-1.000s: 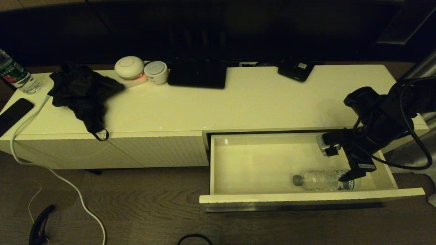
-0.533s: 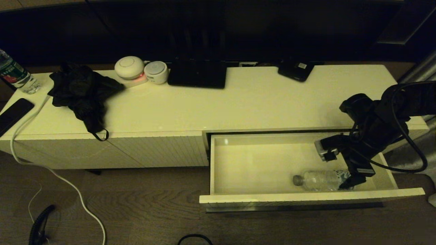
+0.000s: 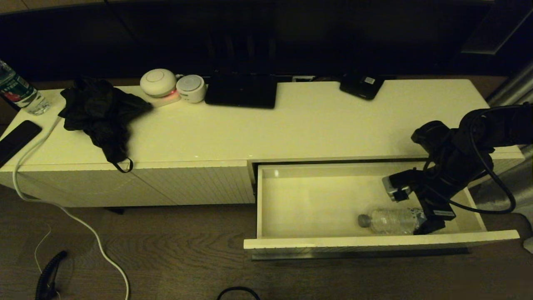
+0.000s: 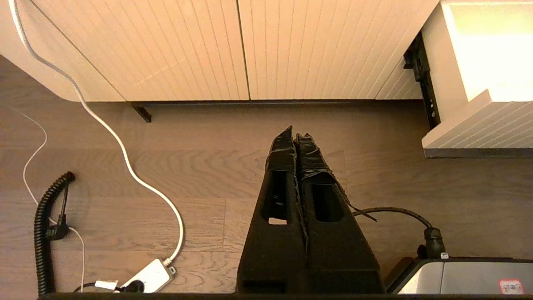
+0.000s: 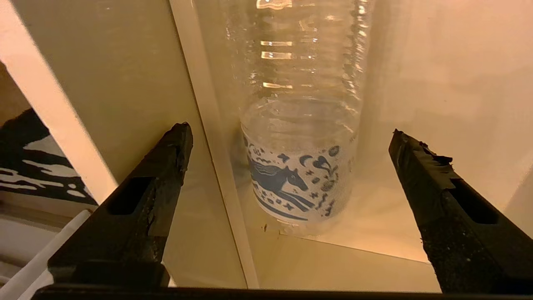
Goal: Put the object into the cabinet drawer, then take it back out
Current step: Take the mineral water out of the drawer and put it on the table
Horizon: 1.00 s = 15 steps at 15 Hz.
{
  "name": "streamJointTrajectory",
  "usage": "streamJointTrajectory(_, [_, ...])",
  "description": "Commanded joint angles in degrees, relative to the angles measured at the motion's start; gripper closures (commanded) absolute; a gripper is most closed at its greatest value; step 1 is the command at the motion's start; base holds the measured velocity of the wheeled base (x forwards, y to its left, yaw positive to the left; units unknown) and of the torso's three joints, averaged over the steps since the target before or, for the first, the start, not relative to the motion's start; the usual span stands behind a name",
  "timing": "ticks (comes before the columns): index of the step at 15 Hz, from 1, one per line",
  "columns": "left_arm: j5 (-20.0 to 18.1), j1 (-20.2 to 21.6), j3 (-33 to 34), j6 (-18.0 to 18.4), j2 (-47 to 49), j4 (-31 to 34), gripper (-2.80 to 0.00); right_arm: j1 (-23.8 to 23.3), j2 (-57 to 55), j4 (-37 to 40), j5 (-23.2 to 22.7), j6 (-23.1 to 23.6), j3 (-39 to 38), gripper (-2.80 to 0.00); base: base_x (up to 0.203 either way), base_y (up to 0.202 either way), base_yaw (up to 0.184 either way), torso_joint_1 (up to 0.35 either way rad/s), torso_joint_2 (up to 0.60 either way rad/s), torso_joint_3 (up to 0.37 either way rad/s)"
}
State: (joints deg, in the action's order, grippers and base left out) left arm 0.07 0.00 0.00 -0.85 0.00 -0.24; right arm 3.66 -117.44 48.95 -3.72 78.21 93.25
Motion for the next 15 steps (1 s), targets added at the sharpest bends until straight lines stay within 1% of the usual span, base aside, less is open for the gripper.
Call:
streamJointTrajectory(1, [0.0,0.0,0.1,0.0,-0.1,0.0,0.00,0.0,-0.5,0.1,-0.1,0.5,-0.9,-2.80,0.000,0.000,0.000,0.000,0.00,0.000])
streamJointTrajectory(9, [0.0,0.0,0.1,0.0,-0.1,0.0,0.00,0.0,-0.3,-0.1,-0.1,0.5,-1.5,-2.80,0.000,0.000,0.000,0.000,0.00,0.000])
streamJointTrajectory(15, [0.0,0.0,0.1,0.0,-0.1,0.0,0.00,-1.2,-0.9,-0.2,-0.1,0.5,-0.5,-2.80,0.000,0.000,0.000,0.000,0.00,0.000])
